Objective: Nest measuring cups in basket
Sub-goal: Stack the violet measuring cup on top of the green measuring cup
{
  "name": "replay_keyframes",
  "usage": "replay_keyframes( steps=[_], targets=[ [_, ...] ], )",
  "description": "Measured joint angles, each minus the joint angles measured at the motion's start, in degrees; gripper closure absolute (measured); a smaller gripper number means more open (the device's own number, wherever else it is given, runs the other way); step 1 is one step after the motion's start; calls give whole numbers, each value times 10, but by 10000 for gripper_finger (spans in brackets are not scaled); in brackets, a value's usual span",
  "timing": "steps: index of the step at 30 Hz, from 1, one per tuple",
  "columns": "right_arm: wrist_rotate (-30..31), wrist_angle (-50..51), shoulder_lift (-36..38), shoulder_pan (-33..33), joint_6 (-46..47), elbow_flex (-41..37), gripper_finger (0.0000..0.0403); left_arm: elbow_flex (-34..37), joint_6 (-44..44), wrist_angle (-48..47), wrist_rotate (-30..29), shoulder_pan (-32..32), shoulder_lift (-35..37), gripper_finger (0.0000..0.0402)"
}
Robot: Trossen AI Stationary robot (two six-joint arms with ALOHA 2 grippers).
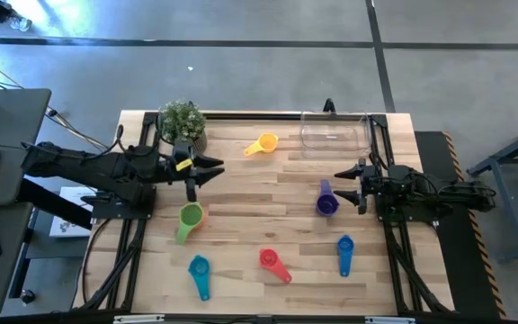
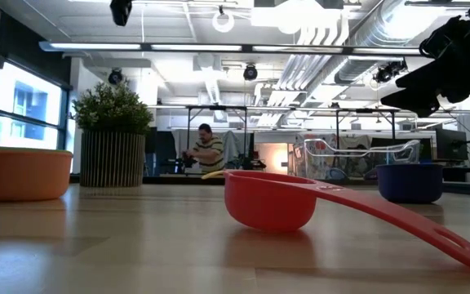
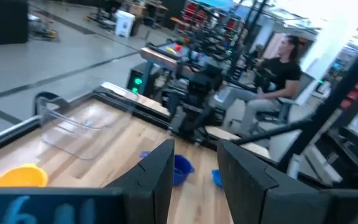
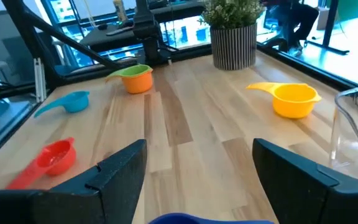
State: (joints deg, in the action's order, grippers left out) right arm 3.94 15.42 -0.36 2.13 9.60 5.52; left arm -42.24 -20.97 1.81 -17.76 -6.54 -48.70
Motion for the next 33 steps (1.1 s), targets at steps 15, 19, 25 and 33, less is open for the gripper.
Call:
replay_keyframes(
  steps=[15, 19, 25, 33],
  targets=[
    [64, -38, 0, 0, 287, 0, 119, 0, -15, 0, -37, 43, 0, 287],
    [92, -95, 0, 0, 335, 0, 119, 0, -20, 0, -37, 48, 0, 287],
    [95, -265, 0, 0, 304, 0, 119, 0, -20, -2, -37, 51, 0, 287],
    [94, -451, 0, 0, 286, 4, 119, 0, -20, -2, -37, 51, 0, 287]
  ],
)
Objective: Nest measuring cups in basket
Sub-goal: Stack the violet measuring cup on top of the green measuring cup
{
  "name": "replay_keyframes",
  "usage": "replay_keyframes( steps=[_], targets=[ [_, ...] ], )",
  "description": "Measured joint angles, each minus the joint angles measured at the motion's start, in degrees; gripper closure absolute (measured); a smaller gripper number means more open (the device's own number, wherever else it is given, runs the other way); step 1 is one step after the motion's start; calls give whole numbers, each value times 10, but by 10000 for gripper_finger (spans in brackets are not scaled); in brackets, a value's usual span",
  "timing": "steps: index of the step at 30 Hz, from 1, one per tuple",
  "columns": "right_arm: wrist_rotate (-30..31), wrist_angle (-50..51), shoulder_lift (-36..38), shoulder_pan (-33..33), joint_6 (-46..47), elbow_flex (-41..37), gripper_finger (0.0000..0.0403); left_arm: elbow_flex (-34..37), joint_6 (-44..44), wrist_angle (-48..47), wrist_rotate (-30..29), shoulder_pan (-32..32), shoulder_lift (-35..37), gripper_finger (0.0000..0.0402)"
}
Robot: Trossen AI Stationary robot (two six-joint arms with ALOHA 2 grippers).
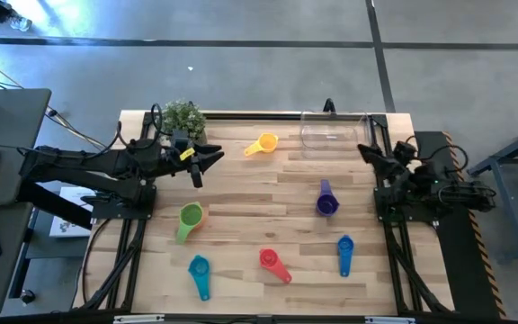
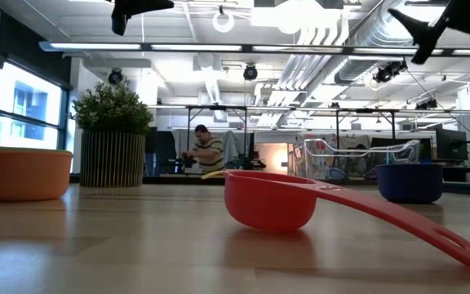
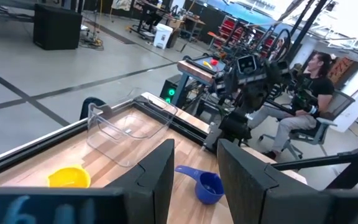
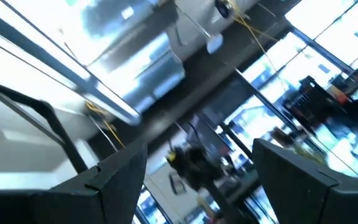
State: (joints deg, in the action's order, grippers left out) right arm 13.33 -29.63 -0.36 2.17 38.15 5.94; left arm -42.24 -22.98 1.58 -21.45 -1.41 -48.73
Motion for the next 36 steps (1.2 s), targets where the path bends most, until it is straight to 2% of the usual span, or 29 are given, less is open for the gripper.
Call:
replay_keyframes(
  steps=[4, 7, 12, 17, 22, 25, 32, 36],
  targets=[
    [0, 17, -1, 0, 4, 50, 119, 0, 1, -1, 0, 0, 0, 287],
    [-6, 87, -15, 0, -8, 115, 119, 0, 1, -6, 0, 0, 0, 287],
    [-1, 338, -75, 0, -9, 263, 119, 0, -6, -25, 0, 0, 0, 287],
    [12, 601, -171, 0, 120, 387, 119, 0, -19, -40, 5, 0, 2, 287],
    [6, 798, -280, 0, 246, 446, 119, 0, -19, -49, 5, 0, 2, 287],
    [-17, 849, -337, 0, 279, 455, 119, 0, -19, -54, 5, 0, 2, 287],
    [-80, 853, -450, 0, 287, 450, 119, 0, -19, -53, 5, 0, 2, 287],
    [-94, 860, -504, -1, 276, 450, 119, 0, -19, -53, 5, 0, 2, 287]
  ],
)
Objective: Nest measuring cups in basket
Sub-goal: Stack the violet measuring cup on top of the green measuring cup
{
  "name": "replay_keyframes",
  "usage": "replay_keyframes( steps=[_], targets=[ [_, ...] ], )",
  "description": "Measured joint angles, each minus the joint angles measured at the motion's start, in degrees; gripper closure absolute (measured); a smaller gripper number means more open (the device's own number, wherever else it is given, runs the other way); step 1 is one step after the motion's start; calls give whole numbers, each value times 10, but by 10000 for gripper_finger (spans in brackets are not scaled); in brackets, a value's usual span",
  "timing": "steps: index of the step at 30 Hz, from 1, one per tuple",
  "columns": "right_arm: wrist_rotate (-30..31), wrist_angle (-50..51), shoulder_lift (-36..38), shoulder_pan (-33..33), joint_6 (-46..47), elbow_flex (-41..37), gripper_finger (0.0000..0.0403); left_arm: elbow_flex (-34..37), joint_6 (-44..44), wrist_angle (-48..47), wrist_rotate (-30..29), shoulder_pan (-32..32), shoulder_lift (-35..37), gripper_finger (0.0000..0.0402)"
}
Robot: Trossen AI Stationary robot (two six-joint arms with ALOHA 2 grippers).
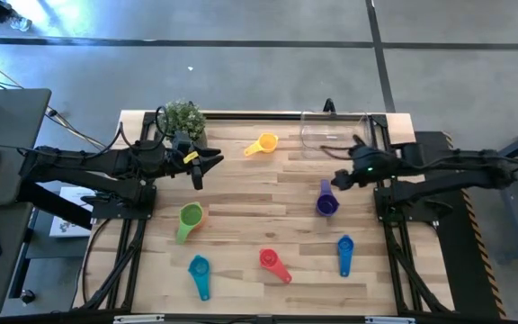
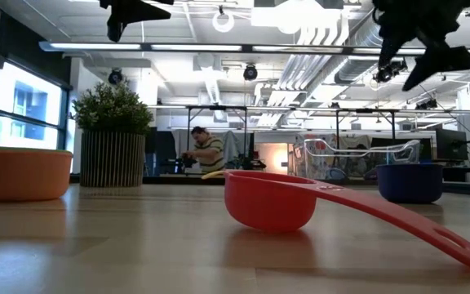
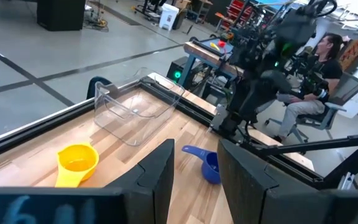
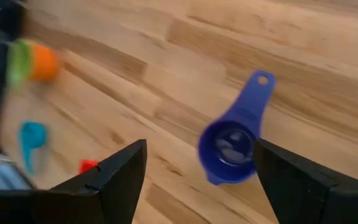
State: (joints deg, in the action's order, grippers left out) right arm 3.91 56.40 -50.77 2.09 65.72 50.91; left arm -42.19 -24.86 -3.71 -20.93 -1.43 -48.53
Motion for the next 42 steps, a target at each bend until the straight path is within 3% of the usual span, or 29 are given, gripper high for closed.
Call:
replay_keyframes(
  steps=[17, 42],
  targets=[
    [12, 53, -170, -55, 13, -1, 119, 0, 14, -12, 0, 0, 0, 287],
    [0, 26, -406, -55, 19, -1, 119, 0, 15, -12, 0, 0, 0, 287]
  ],
)
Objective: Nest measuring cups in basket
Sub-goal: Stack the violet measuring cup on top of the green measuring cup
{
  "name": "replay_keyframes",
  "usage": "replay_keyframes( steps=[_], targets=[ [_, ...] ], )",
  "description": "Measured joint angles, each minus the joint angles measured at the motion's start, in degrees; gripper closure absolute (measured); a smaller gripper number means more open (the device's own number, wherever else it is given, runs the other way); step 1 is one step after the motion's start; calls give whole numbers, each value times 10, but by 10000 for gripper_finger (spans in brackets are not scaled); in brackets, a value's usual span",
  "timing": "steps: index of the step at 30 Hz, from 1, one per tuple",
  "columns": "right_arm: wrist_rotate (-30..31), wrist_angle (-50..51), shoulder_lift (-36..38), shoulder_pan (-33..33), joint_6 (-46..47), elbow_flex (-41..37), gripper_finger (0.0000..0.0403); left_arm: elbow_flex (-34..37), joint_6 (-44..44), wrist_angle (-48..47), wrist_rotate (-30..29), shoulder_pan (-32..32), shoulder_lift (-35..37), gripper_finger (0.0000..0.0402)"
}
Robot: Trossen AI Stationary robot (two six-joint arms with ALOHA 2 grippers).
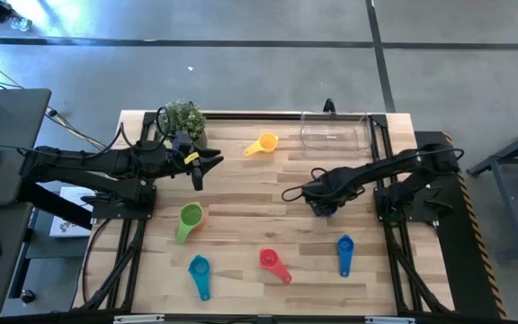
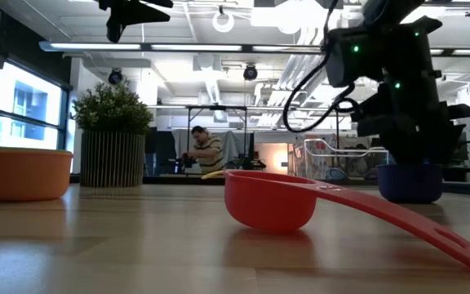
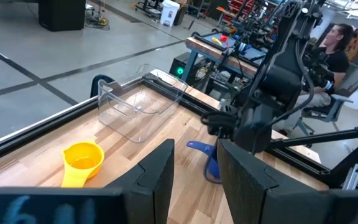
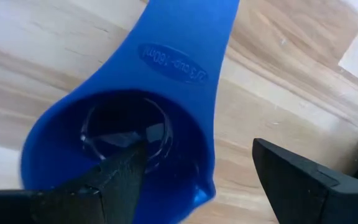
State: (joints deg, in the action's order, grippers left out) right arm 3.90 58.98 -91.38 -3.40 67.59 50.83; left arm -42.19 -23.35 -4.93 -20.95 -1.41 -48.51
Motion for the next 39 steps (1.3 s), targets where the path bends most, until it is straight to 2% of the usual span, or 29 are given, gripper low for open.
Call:
replay_keyframes(
  steps=[4, 7, 17, 23, 25, 31, 39],
  targets=[
    [-11, -4, -17, 0, 1, 0, 123, 0, 0, 0, 0, 0, 0, 287],
    [-15, -9, -20, 0, 1, 0, 148, 0, 0, 0, 0, 0, 0, 287],
    [-31, -20, -20, 0, -12, 1, 305, 0, 0, 0, 0, 0, 0, 287],
    [-31, -17, -19, 0, -48, 26, 385, 0, 0, -8, 0, 0, 0, 287],
    [-28, -17, -19, 0, -67, 40, 395, 0, 5, -18, 0, 0, 0, 287],
    [-7, -14, -20, 6, -126, 93, 390, 0, 5, -51, 2, 0, 0, 287],
    [-6, -38, -20, 45, -252, 176, 396, 0, 4, -51, 60, 0, 2, 287]
  ],
)
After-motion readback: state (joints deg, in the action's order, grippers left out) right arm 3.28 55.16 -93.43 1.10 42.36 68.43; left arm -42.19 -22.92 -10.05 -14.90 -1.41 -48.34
